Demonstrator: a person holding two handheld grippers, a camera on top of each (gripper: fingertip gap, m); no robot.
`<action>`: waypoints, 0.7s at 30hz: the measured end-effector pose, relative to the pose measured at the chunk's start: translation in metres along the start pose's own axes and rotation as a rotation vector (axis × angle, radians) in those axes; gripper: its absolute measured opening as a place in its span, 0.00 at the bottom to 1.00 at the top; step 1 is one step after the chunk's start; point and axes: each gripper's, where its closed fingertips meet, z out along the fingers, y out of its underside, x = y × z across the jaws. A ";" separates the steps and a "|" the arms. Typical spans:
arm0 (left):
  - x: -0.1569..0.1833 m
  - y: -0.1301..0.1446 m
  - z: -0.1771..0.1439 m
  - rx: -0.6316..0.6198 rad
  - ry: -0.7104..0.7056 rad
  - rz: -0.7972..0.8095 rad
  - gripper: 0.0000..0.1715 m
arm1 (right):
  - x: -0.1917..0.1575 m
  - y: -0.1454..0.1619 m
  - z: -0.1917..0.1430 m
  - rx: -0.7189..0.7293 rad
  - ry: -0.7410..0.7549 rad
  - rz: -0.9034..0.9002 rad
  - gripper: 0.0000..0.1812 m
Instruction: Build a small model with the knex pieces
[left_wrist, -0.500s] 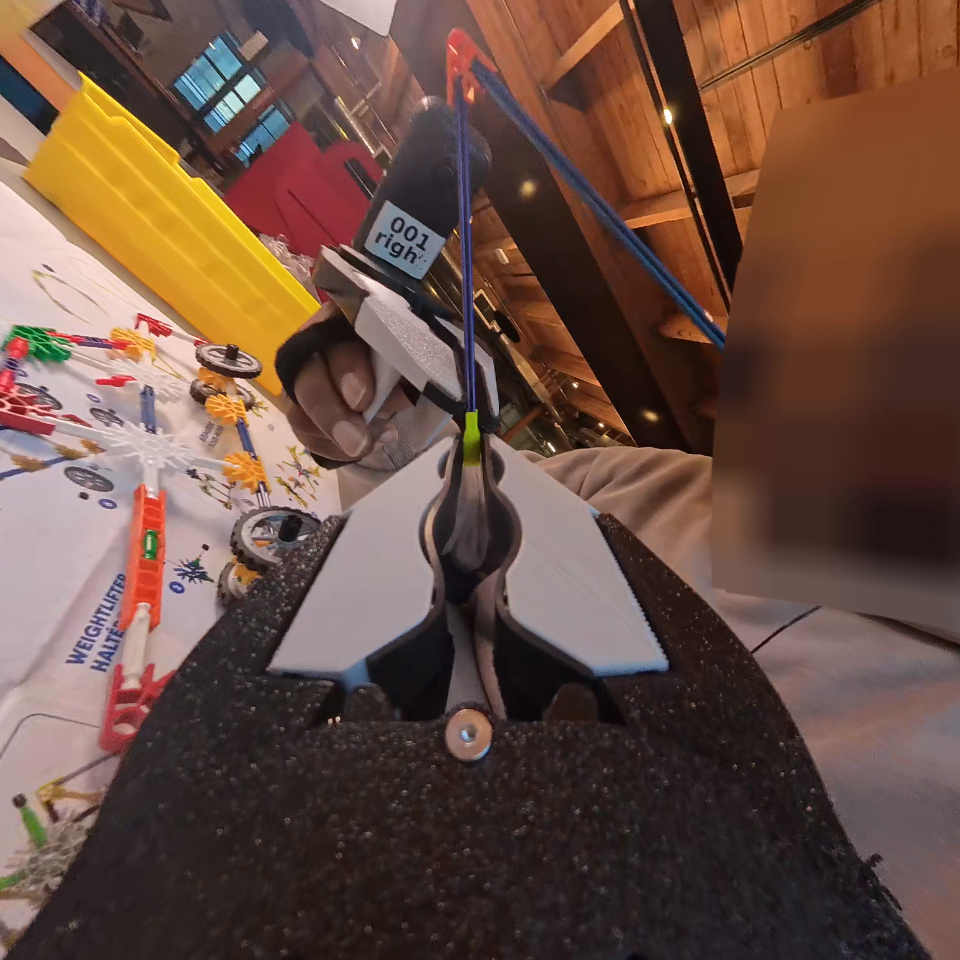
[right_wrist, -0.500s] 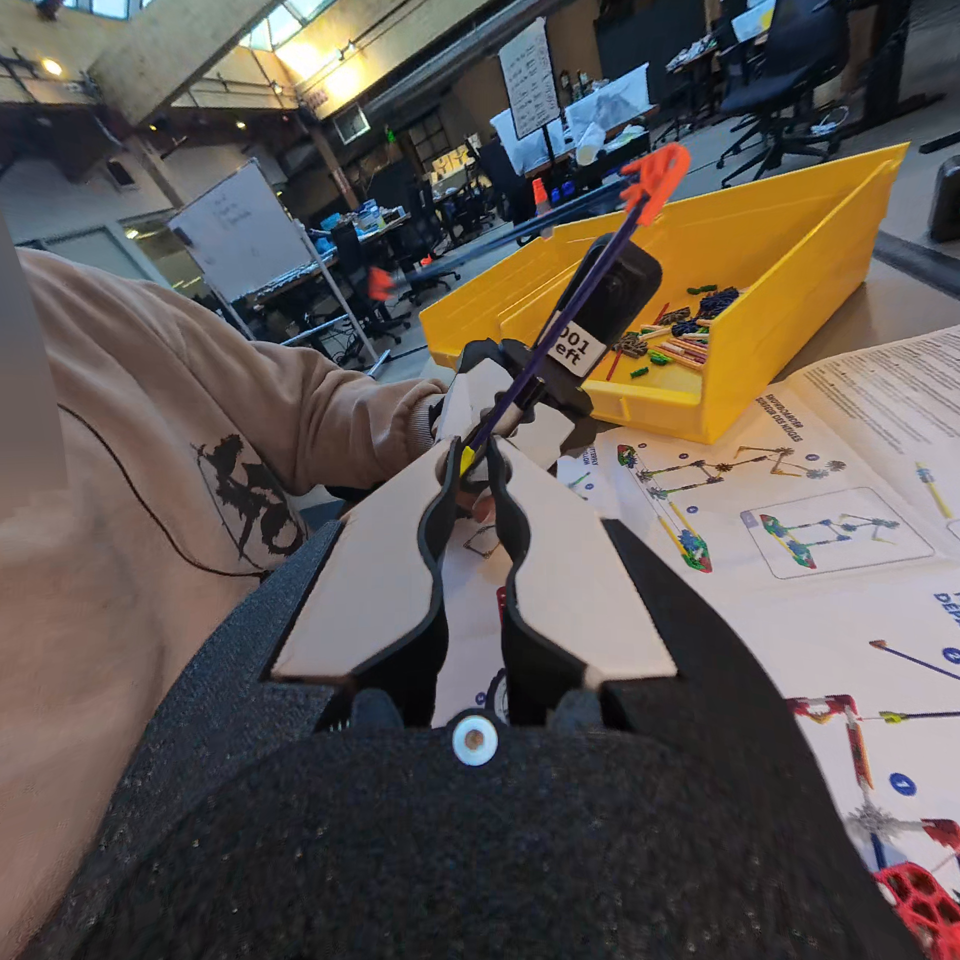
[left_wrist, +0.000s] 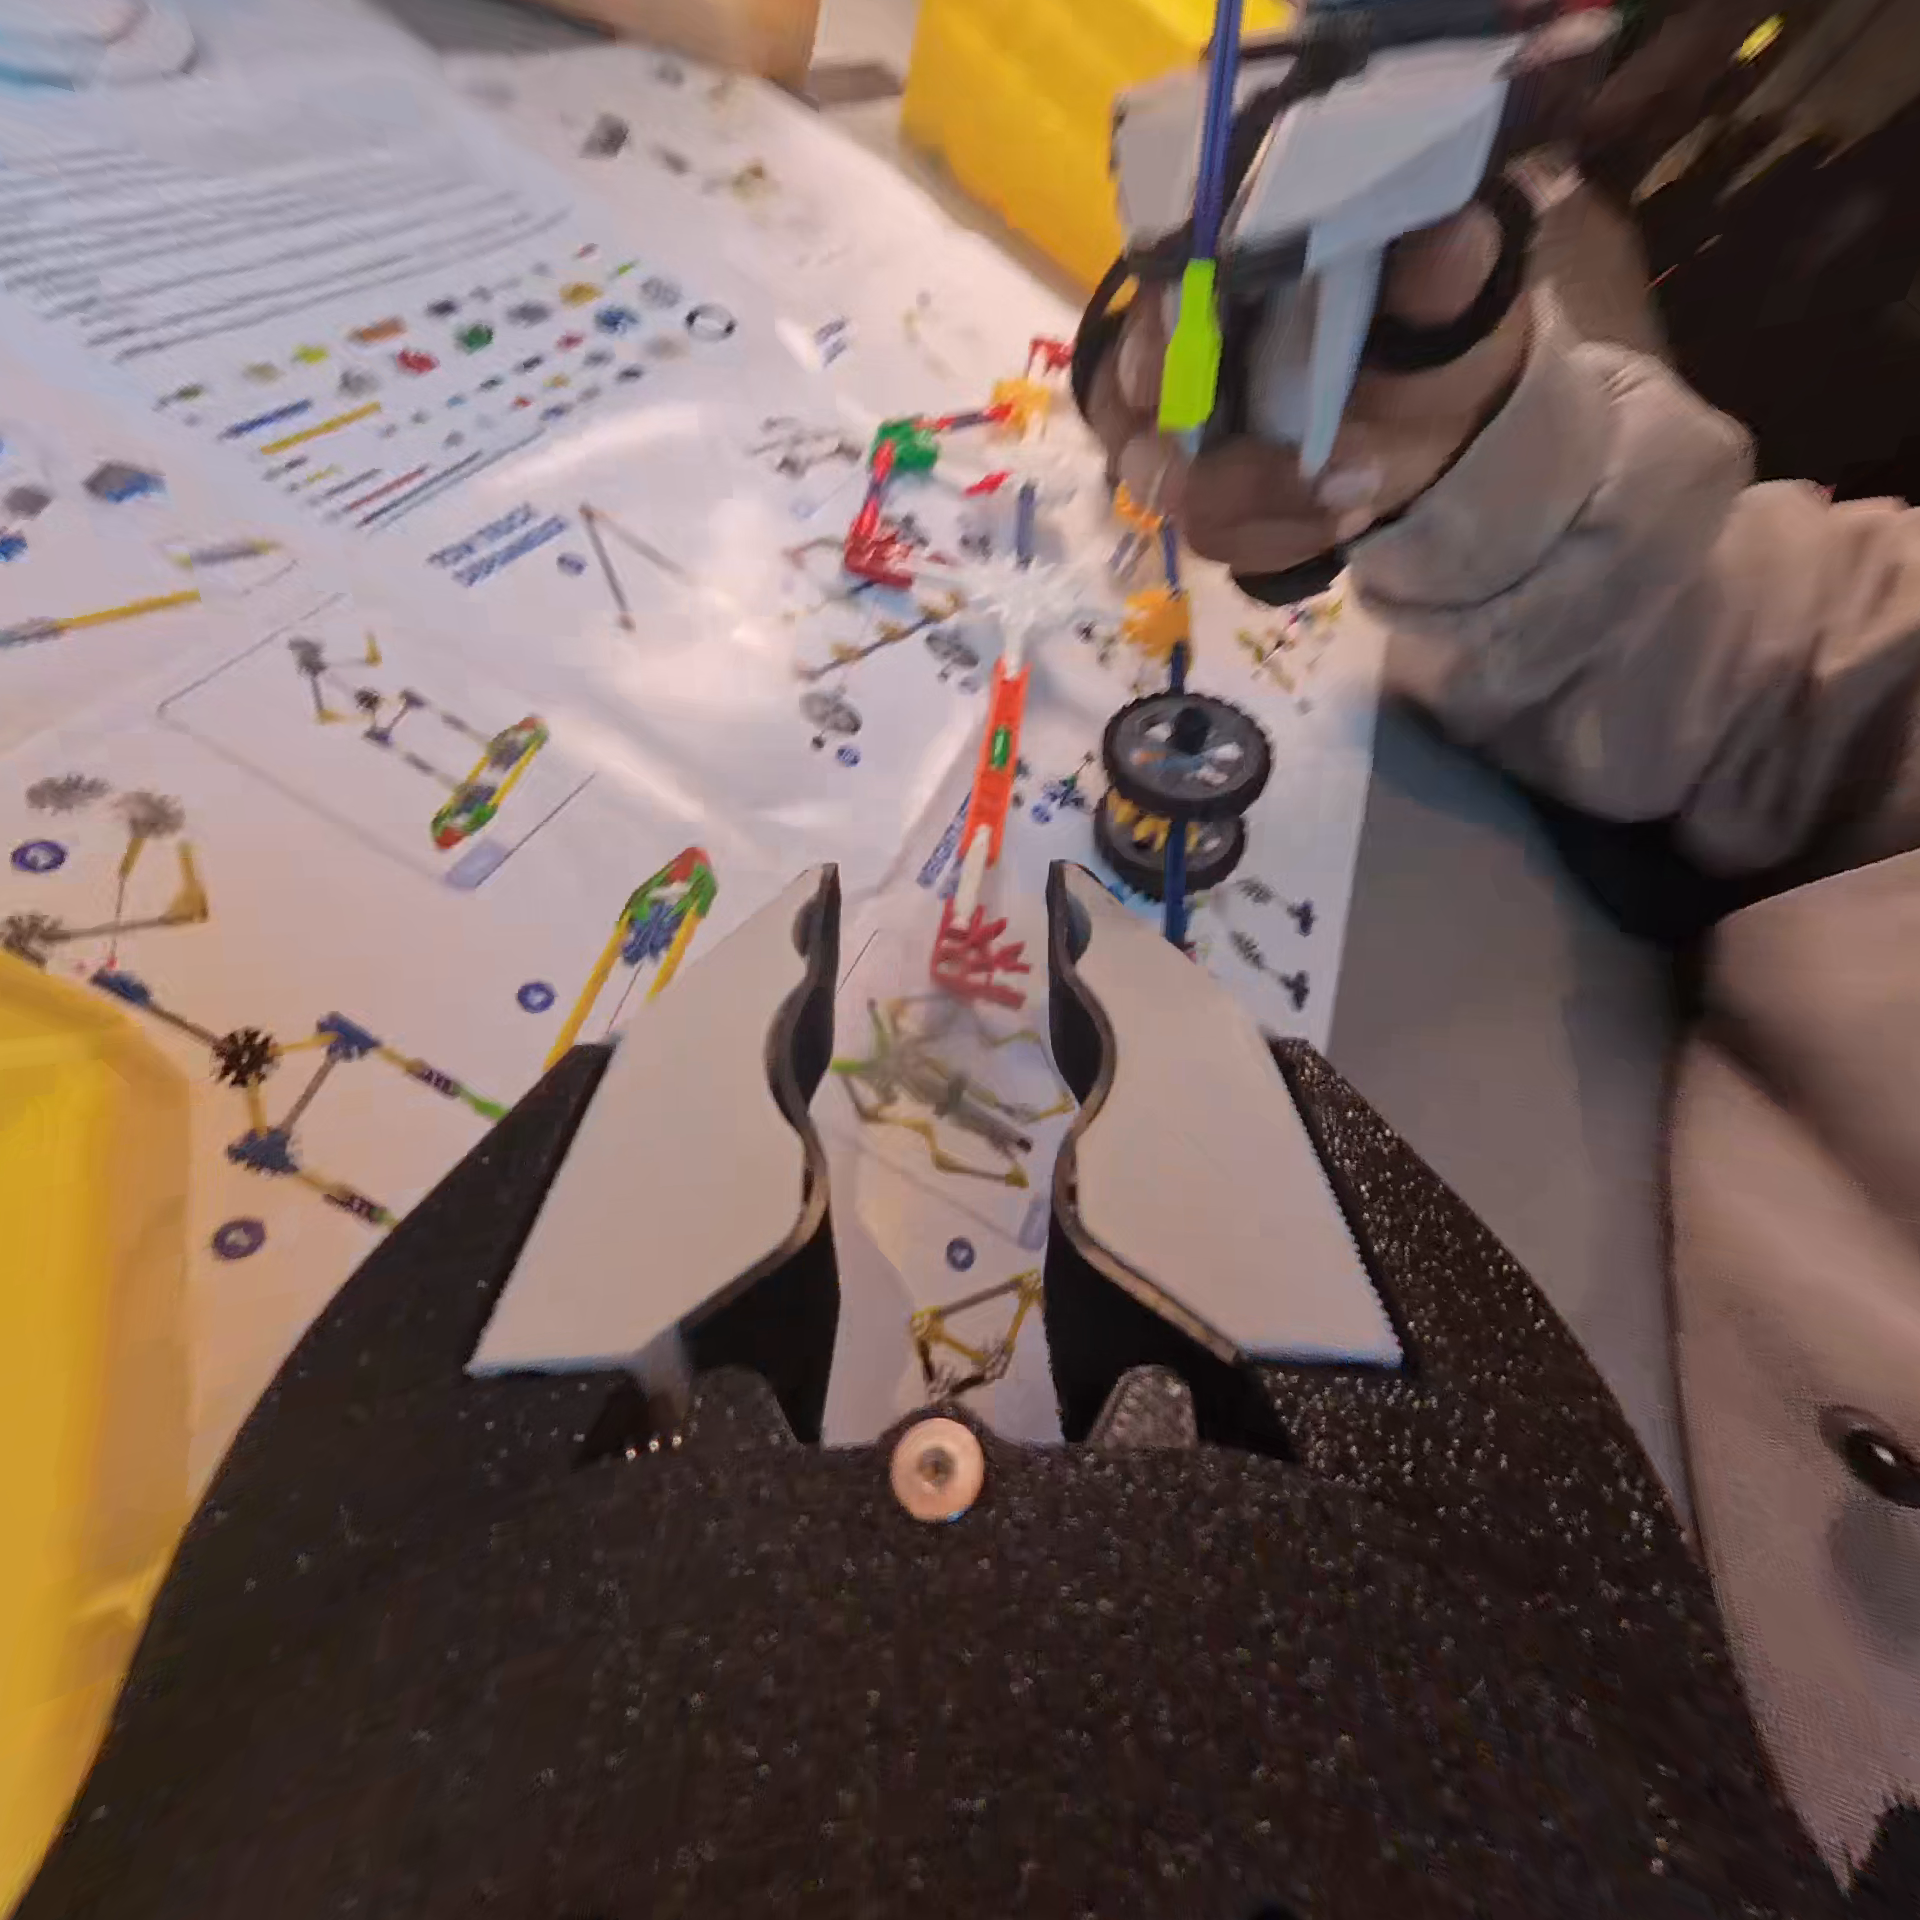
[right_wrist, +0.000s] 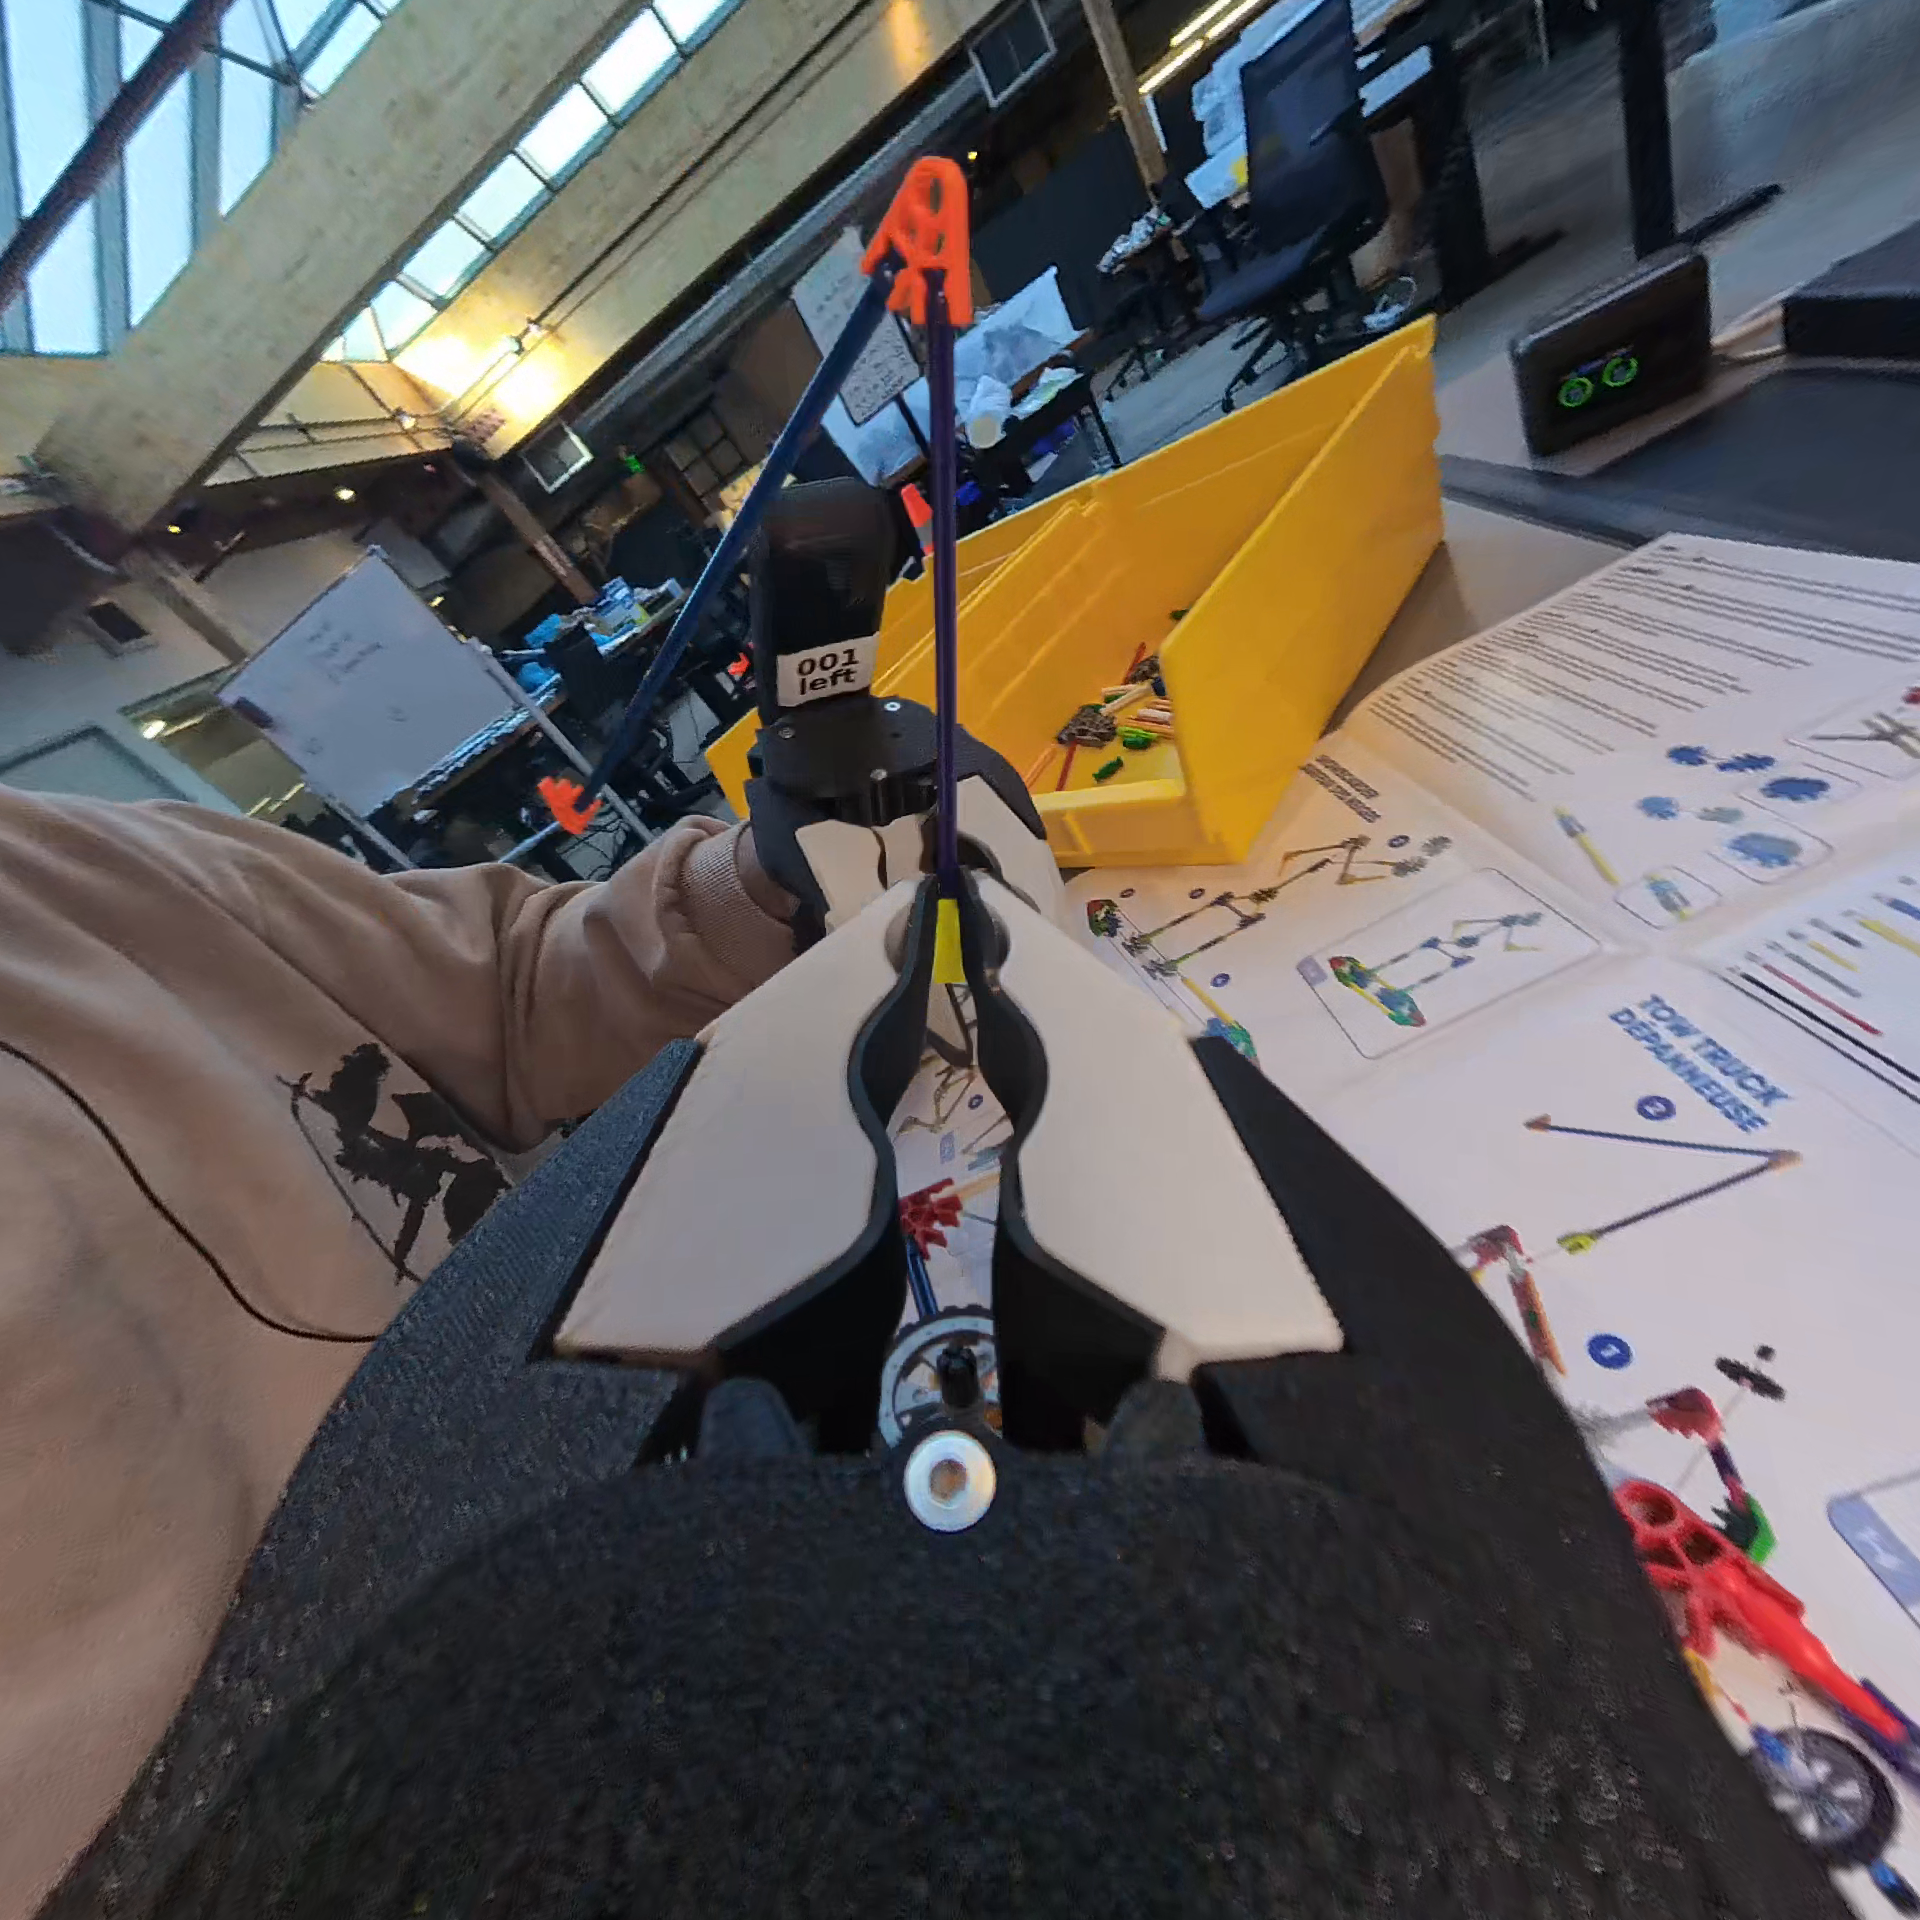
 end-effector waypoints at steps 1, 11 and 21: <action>-0.008 0.010 0.003 -0.054 -0.052 -0.001 0.23 | 0.006 0.001 -0.001 -0.002 0.026 0.013 0.01; 0.017 0.047 0.042 -0.271 0.035 0.120 0.04 | 0.026 0.016 -0.006 -0.141 0.220 -0.081 0.01; 0.056 0.061 0.048 -0.333 0.162 0.302 0.00 | 0.011 0.014 -0.044 -0.138 0.349 -0.118 0.01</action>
